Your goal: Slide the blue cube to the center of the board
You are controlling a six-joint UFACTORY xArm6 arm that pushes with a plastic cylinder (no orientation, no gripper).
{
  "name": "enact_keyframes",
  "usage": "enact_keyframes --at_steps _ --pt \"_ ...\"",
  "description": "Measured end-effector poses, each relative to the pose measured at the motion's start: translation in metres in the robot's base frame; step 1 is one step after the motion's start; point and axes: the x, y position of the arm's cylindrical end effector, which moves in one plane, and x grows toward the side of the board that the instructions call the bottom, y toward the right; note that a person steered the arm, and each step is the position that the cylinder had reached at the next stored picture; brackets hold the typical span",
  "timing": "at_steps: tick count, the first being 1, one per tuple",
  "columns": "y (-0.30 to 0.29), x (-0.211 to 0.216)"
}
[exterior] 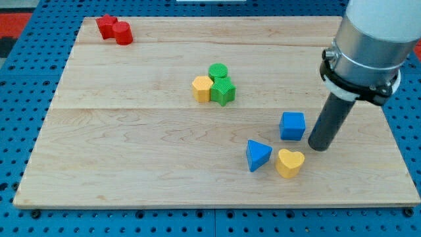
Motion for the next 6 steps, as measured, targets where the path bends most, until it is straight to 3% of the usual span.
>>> enact_keyframes --at_steps 6 --pt "-0.146 -0.074"
